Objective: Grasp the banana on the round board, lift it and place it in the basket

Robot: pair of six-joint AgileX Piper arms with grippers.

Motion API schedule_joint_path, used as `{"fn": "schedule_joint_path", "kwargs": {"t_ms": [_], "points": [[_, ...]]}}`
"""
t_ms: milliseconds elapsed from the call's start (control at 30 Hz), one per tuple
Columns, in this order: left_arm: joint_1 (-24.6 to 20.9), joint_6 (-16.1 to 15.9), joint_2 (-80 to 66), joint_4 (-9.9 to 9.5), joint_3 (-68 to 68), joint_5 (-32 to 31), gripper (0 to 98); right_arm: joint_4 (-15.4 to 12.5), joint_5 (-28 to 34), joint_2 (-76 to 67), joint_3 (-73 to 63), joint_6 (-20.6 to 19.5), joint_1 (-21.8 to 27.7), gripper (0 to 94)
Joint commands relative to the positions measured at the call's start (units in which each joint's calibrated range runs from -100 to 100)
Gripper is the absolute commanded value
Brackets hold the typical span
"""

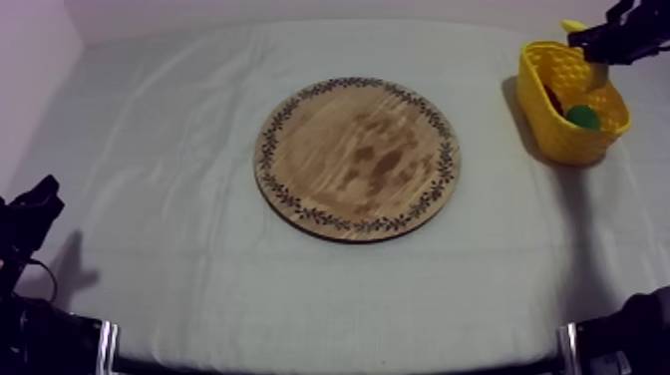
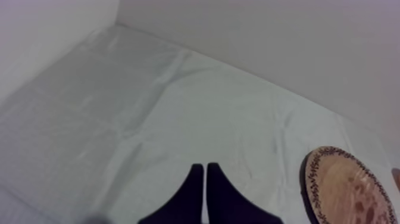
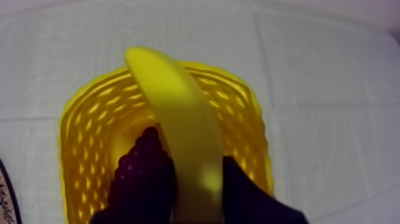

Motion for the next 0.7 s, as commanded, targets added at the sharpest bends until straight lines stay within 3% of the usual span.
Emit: {"fn": "schedule_joint_path", "kwargs": {"t_ms": [0, 200, 333, 467, 667], "points": [[-0.01, 0.01, 0.03, 0.00, 0.04, 0.01, 0.1, -0.54, -0.17, 0.01, 0.14, 0.64, 0.12, 30.3], [-0.01, 0.01, 0.03, 0.00, 0.04, 0.01, 0.1, -1.43, -1.15, 0.08, 1.15, 2.00, 0.58, 45.3], [-0.01, 0.01, 0.03, 0.00, 0.04, 0.01, 0.1, -2.15, -1.34, -0.06, 1.46, 2.72, 0.72, 47.0], [-0.01, 0.01, 0.03, 0.00, 0.04, 0.01, 0.1, -3.31, -1.55, -0.80, 2.16, 3.70, 0.92, 37.4], [-0.01, 0.01, 0.03, 0.00, 0.04, 0.01, 0.1, -5.30, -3.81, -5.31, 6.85, 4.84, 1.57, 9.5]]}}
